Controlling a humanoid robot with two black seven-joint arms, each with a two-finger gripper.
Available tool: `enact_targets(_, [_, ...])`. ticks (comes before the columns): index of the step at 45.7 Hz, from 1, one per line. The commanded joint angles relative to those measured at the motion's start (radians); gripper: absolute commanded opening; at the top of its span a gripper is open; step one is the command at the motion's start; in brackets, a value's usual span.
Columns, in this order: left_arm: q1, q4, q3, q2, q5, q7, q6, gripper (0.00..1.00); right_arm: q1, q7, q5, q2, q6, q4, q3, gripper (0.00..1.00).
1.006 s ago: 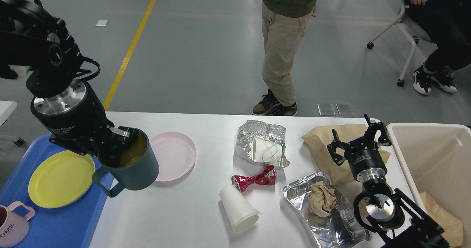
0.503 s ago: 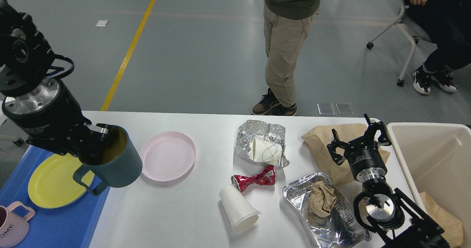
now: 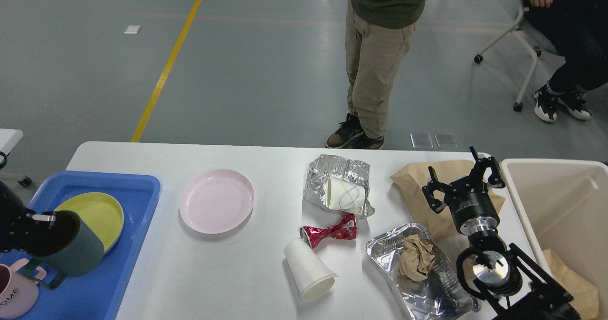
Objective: Tidy desktop
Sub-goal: 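Lift the dark green mug and place it on the blue tray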
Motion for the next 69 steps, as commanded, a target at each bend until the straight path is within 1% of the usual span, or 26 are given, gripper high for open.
enact_targets(1, [0.209, 0.127, -0.097, 0.023, 0.055, -0.032, 0.007, 0.00, 0.000, 0.000, 0.000, 0.000, 0.000, 0.000, 0.000, 1.00])
enact_targets(7, [0.339, 0.184, -0.171, 0.034, 0.084, -0.036, 0.053, 0.00, 0.000, 0.000, -0.001, 0.000, 0.000, 0.000, 0.000, 1.00])
enact_targets(11, [0.392, 0.229, -0.185, 0.038, 0.086, -0.036, 0.060, 0.00, 0.000, 0.000, 0.000, 0.000, 0.000, 0.000, 0.000, 1.00])
enact_targets(15, [0.414, 0.246, -0.199, 0.043, 0.098, -0.038, 0.071, 0.00, 0.000, 0.000, 0.000, 0.000, 0.000, 0.000, 0.000, 1.00])
enact_targets(21, [0.468, 0.249, -0.236, 0.058, 0.111, -0.046, 0.129, 0.00, 0.000, 0.000, 0.000, 0.000, 0.000, -0.002, 0.000, 1.00])
enact_targets(28, [0.521, 0.249, -0.272, 0.069, 0.143, -0.046, 0.177, 0.00, 0.000, 0.000, 0.000, 0.000, 0.000, -0.002, 0.000, 1.00])
enact_targets(37, [0.544, 0.249, -0.286, 0.071, 0.144, -0.044, 0.185, 0.00, 0.000, 0.000, 0.000, 0.000, 0.000, -0.002, 0.000, 1.00])
enact_targets(43, [0.544, 0.249, -0.289, 0.071, 0.134, -0.044, 0.185, 0.04, 0.000, 0.000, 0.000, 0.000, 0.000, -0.002, 0.000, 1.00])
enact_targets(51, [0.547, 0.247, -0.291, 0.069, 0.121, -0.044, 0.191, 0.24, 0.000, 0.000, 0.000, 0.000, 0.000, -0.002, 0.000, 1.00])
enact_targets(55, [0.549, 0.247, -0.285, 0.069, 0.118, -0.044, 0.208, 0.37, 0.000, 0.000, -0.001, 0.000, 0.000, 0.000, 0.000, 1.00])
enact_targets(57, [0.549, 0.247, -0.282, 0.069, 0.115, -0.046, 0.217, 0.47, 0.000, 0.000, 0.000, 0.000, 0.000, 0.000, 0.000, 1.00])
enact_targets(61, [0.549, 0.247, -0.280, 0.066, 0.115, -0.043, 0.254, 0.78, 0.000, 0.000, 0.000, 0.000, 0.000, 0.000, 0.000, 1.00])
enact_targets(69, [0.546, 0.246, -0.280, 0.066, 0.115, -0.038, 0.258, 0.88, 0.000, 0.000, 0.000, 0.000, 0.000, 0.000, 0.000, 1.00])
